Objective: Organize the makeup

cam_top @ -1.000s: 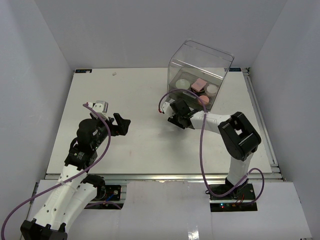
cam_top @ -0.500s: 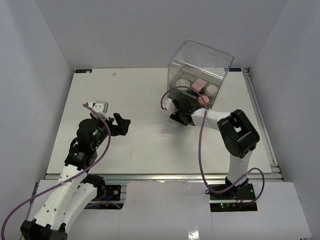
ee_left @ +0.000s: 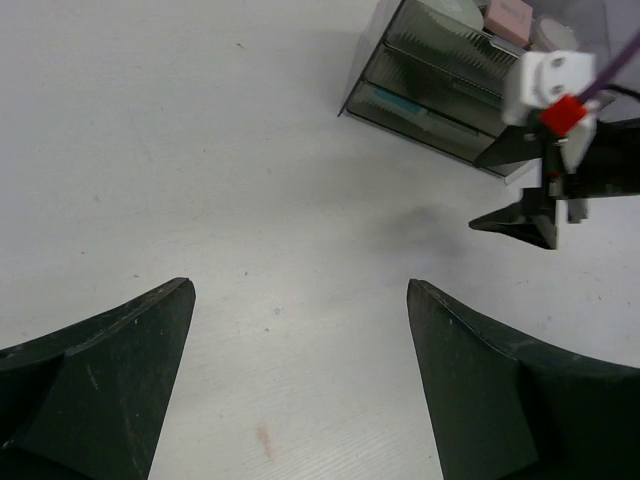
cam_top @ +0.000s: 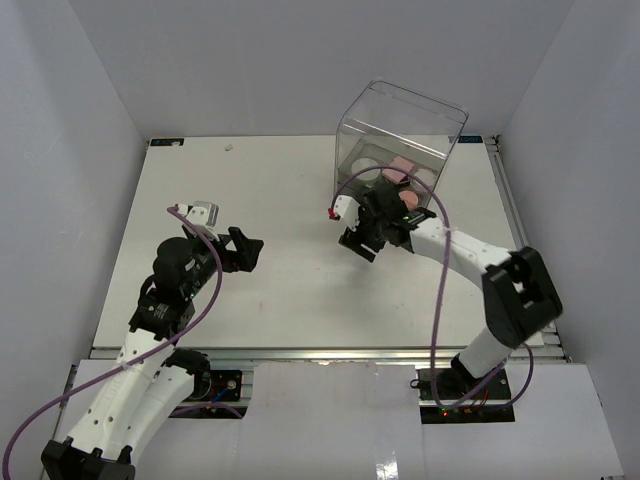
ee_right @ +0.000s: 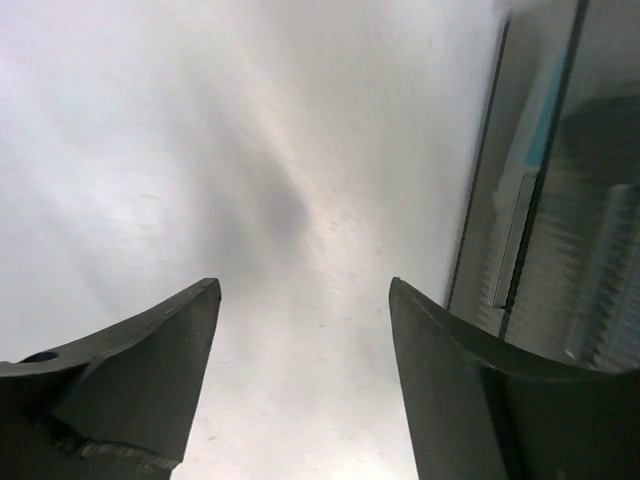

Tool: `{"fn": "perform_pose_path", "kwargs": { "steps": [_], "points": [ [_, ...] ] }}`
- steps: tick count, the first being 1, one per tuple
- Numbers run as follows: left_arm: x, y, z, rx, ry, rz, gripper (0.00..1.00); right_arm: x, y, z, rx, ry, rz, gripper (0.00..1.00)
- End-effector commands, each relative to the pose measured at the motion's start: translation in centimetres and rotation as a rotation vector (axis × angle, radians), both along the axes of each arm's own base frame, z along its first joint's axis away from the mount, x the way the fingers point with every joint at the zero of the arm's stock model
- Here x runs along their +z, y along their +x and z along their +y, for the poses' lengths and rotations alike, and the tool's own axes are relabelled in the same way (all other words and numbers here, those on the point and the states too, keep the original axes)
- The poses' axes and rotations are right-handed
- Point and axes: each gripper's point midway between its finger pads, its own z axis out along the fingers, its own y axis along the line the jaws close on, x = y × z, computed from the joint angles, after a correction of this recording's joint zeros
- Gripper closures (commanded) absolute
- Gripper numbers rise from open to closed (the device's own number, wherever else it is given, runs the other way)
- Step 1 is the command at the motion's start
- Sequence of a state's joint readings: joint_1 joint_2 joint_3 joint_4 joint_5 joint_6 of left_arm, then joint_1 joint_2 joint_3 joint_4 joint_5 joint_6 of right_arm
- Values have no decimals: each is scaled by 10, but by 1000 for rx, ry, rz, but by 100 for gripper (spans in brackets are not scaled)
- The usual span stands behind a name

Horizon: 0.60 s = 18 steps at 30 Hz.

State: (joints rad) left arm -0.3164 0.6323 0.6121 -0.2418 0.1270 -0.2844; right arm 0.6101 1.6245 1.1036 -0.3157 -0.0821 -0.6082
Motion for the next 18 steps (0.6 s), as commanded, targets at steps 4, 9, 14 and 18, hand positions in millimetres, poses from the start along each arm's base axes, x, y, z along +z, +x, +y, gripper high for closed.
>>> {"fn": "perform_pose_path", "kwargs": {
  "steps": [4,9,14,18],
  "points": [
    [28,-15,-36,-251,-25,-98,2,142,-63,0,119,460,-43,10],
    [42,-26,-48,-345,-33,-132,2,188,-64,-50,10,589,-118,10],
    [41,-38,-51,-399,-36,-155,2,194,-54,-111,-267,586,-216,10],
    [42,-44,-47,-382,-35,-187,2,178,-57,-137,-385,612,-199,10]
  ]
}}
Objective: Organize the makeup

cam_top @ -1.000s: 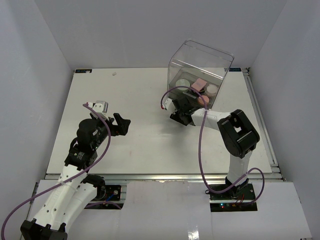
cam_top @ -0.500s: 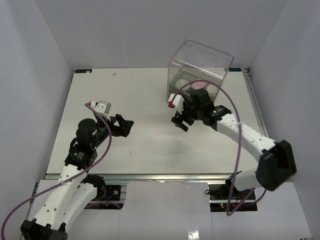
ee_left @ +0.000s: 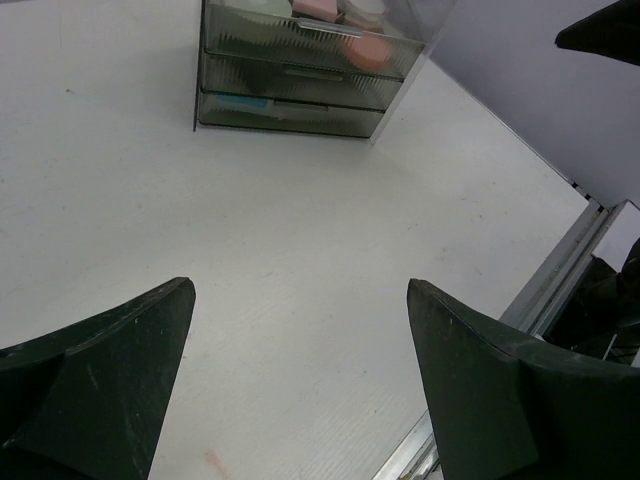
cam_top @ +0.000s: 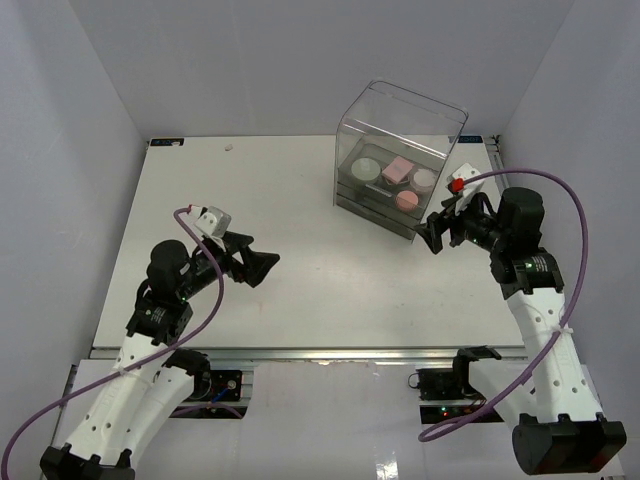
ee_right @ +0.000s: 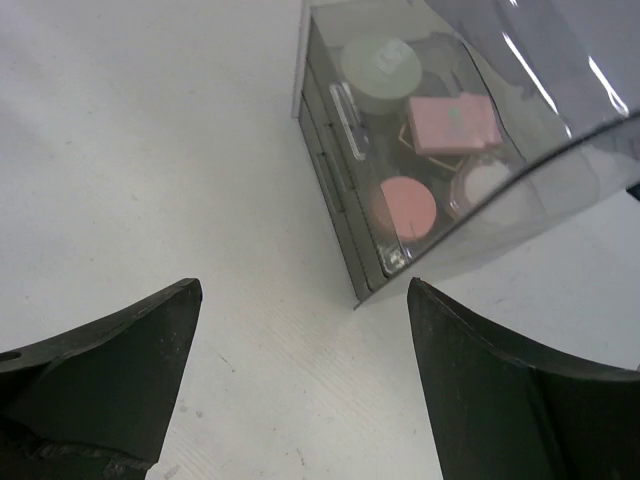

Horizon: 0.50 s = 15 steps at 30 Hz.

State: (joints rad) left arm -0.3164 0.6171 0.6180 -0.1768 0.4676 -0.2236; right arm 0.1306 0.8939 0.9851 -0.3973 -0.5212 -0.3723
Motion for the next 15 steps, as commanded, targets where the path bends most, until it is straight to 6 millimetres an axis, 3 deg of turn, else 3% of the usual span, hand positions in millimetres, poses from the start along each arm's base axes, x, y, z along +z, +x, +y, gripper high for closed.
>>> {"fn": "perform_pose_path", "kwargs": {
  "steps": [1,5,10,15],
  "points": [
    [19,-12,1,-27,-17,-96,2,-20,-4,-29,-148,80,85,10],
    [15,-15,5,-3,-23,-105,2,-50,7,-62,-343,55,129,10],
    [21,-17,14,49,-27,-133,2,-80,8,-76,-420,28,150,10],
    [25,-19,22,91,-33,-153,2,-92,12,-94,-529,18,135,10]
  ]
}}
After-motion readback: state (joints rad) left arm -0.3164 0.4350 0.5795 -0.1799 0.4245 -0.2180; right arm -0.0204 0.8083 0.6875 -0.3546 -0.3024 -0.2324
